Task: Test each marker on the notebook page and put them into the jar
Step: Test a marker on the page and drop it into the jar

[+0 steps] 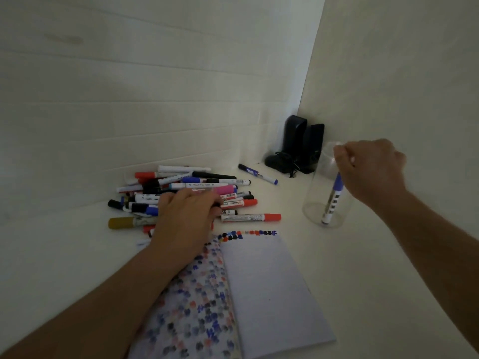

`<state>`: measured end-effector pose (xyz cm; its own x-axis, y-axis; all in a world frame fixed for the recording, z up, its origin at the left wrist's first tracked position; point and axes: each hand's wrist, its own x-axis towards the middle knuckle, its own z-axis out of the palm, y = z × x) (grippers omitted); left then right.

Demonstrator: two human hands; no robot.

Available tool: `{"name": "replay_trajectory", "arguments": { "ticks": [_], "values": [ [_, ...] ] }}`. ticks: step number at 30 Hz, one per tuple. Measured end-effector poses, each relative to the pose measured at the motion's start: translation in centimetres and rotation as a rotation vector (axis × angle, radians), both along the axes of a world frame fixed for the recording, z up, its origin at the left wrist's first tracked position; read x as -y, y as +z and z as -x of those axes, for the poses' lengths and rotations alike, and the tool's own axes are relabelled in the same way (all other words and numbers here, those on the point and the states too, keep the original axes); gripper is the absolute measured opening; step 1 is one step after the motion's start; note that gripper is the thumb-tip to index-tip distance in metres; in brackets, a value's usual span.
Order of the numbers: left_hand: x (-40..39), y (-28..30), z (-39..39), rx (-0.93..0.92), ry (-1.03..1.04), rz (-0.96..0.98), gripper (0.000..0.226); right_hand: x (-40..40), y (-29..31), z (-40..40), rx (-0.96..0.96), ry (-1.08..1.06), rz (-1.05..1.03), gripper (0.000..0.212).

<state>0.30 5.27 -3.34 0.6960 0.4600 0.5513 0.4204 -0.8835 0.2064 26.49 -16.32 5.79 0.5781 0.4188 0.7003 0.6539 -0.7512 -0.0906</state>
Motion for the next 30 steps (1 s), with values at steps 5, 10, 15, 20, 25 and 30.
{"name": "replay_trajectory", "arguments": {
  "ticks": [5, 10, 15, 20, 25, 30],
  "values": [
    [0.5, 1.1, 0.5, 0.311, -0.203, -0.117, 0.044, -1.9, -1.8, 5.6, 0.161, 0.559, -0.198, 0.017],
    [2.0, 1.9, 1.2, 0.595, -0.369, 0.093, 0.016, -5.4, -6.3, 10.2, -0.462, 0.917, 0.107, 0.042],
    [2.3, 1.9, 0.9, 0.744, -0.380, 0.624, 0.015, -6.4, -8.8, 9.0, -0.510, 0.931, 0.079, 0.046],
    [1.9, 1.5, 0.5, 0.722, -0.333, 0.818, 0.021, -6.3, -9.5, 8.5, -0.291, 0.837, 0.089, 0.038],
    [0.8, 0.2, 0.3, 0.065, -0.256, 0.324, 0.032, -5.1, -8.8, 7.9, -0.302, 0.727, -0.087, 0.017],
    [1.6, 0.3, -0.2, -0.095, -0.305, 0.276, 0.032, -5.0, -7.4, 9.2, -1.259, 0.988, -0.691, 0.008]
  ]
}}
